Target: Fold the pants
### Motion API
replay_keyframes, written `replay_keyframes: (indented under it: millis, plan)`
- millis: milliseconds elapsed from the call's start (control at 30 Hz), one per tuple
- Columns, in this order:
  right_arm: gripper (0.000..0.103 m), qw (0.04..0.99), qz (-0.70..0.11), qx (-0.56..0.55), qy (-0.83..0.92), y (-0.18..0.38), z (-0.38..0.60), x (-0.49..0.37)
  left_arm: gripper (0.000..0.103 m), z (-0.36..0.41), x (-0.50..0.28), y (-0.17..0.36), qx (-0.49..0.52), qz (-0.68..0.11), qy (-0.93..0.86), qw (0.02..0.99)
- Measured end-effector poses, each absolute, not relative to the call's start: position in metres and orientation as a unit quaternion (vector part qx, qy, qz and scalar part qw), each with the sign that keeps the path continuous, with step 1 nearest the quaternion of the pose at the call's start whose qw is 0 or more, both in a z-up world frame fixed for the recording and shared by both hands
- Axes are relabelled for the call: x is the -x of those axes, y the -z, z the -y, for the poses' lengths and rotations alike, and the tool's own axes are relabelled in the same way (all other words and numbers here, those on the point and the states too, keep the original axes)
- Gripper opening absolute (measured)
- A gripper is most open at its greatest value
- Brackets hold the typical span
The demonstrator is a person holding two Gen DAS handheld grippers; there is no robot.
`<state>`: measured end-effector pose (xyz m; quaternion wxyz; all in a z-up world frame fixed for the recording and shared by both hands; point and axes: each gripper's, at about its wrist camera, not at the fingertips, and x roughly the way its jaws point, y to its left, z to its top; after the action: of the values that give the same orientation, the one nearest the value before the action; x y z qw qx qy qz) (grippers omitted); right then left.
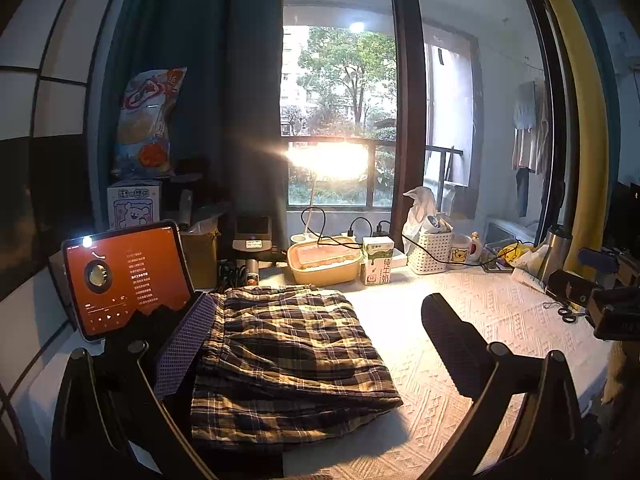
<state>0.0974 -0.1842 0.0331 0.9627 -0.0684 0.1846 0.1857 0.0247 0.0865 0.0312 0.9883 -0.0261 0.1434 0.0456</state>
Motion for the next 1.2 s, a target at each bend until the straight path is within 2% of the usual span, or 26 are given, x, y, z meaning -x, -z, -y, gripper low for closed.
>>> replay_keyframes:
  millis: [1200]
  plan:
    - [0.103,0.962,-0.191,0.067,-0.186,-0.0293,0.1858,-0.0995,0.102,-0.0865,-0.0260,-0.0314,0.018,-0.142,-0.047,0.989]
